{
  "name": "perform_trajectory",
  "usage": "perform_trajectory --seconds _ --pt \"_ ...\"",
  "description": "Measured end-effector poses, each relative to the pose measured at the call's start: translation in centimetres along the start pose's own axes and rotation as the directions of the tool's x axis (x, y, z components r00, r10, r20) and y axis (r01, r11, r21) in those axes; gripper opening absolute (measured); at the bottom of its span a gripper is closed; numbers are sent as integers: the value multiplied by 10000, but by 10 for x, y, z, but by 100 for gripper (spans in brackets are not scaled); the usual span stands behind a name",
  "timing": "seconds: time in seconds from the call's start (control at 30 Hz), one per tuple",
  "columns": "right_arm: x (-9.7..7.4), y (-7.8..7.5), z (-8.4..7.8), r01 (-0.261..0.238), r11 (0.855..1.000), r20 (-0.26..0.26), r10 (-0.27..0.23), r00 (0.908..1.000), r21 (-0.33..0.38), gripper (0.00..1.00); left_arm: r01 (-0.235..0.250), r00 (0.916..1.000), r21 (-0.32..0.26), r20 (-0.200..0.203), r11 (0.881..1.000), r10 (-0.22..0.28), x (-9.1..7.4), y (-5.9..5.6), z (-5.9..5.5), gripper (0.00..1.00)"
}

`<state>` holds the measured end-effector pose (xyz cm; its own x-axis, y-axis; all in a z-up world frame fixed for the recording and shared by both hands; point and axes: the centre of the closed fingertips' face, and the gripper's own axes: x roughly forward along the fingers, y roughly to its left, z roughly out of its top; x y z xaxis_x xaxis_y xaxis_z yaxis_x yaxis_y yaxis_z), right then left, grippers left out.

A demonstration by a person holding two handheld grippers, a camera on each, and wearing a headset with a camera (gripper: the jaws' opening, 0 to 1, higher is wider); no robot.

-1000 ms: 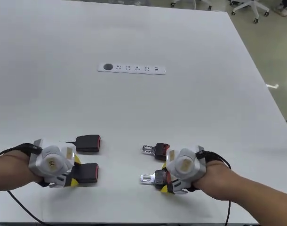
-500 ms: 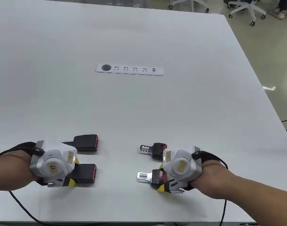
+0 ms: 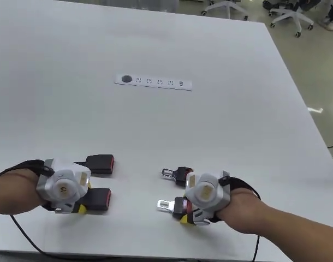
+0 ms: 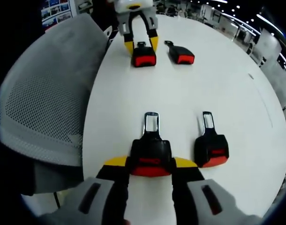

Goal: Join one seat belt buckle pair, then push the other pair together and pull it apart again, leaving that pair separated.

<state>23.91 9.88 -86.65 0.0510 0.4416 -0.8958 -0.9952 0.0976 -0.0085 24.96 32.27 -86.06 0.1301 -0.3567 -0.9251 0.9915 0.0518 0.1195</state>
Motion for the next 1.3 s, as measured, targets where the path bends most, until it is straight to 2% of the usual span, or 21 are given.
perform_trajectory --seconds 0.2,0.43,0.53,0.83,1.1,1.3 --pt "5 0 11 21 10000 240 -23 9997 85 36 63 10000 58 -78 10000 -62 0 -1 0 32" --pt "18 1 40 168 9998 545 -163 9984 -95 36 207 9997 198 -159 9996 -204 1 0 1 32" --pt "23 4 52 21 9999 810 -33 9967 152 36 228 9997 207 -128 9995 -226 1 0 1 32" --pt "40 6 84 18 10000 1115 -11 9938 -59 36 352 9994 213 -55 9992 -351 2 0 2 32" --pt "51 8 106 -31 9999 1295 51 9916 -160 36 387 9990 177 -217 9991 -384 2 0 1 32" --pt "55 8 115 -38 9997 1237 67 9923 -242 35 363 9990 59 -249 9993 -362 2 0 0 32"
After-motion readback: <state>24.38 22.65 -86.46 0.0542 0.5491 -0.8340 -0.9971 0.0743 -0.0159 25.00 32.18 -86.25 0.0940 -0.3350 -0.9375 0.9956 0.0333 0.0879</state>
